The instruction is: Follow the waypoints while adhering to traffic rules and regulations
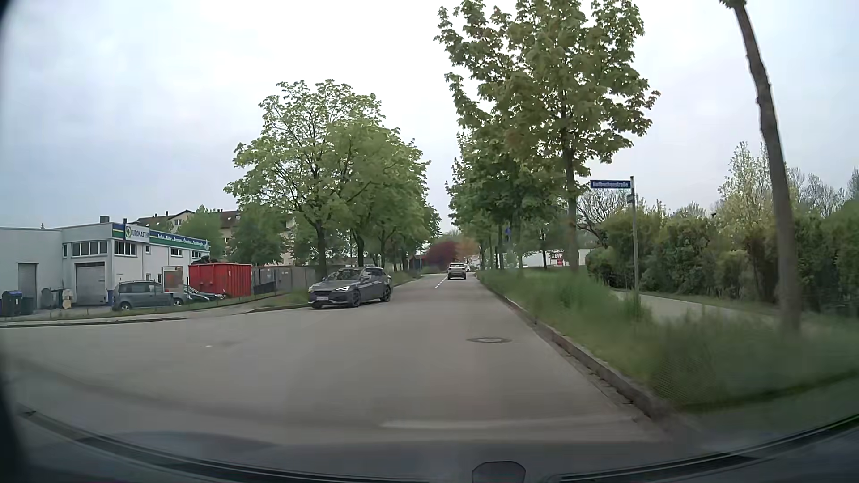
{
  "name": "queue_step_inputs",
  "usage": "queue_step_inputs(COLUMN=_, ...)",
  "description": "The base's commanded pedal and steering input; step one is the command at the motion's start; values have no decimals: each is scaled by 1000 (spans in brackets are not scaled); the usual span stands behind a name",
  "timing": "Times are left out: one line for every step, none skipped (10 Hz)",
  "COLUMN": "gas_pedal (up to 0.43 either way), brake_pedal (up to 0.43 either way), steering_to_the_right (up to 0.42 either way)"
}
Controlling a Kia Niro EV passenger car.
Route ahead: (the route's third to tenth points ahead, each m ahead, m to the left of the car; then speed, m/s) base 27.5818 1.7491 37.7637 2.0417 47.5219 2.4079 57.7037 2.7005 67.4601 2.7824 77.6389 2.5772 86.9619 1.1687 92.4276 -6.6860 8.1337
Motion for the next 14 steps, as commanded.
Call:
queue_step_inputs(gas_pedal=110, brake_pedal=0, steering_to_the_right=-5)
queue_step_inputs(gas_pedal=110, brake_pedal=0, steering_to_the_right=-5)
queue_step_inputs(gas_pedal=110, brake_pedal=0, steering_to_the_right=-5)
queue_step_inputs(gas_pedal=110, brake_pedal=0, steering_to_the_right=-5)
queue_step_inputs(gas_pedal=138, brake_pedal=0, steering_to_the_right=-5)
queue_step_inputs(gas_pedal=138, brake_pedal=0, steering_to_the_right=-4)
queue_step_inputs(gas_pedal=138, brake_pedal=0, steering_to_the_right=-4)
queue_step_inputs(gas_pedal=138, brake_pedal=0, steering_to_the_right=-4)
queue_step_inputs(gas_pedal=138, brake_pedal=0, steering_to_the_right=-4)
queue_step_inputs(gas_pedal=138, brake_pedal=0, steering_to_the_right=-4)
queue_step_inputs(gas_pedal=138, brake_pedal=0, steering_to_the_right=-4)
queue_step_inputs(gas_pedal=138, brake_pedal=0, steering_to_the_right=-4)
queue_step_inputs(gas_pedal=138, brake_pedal=0, steering_to_the_right=-1)
queue_step_inputs(gas_pedal=138, brake_pedal=0, steering_to_the_right=-1)
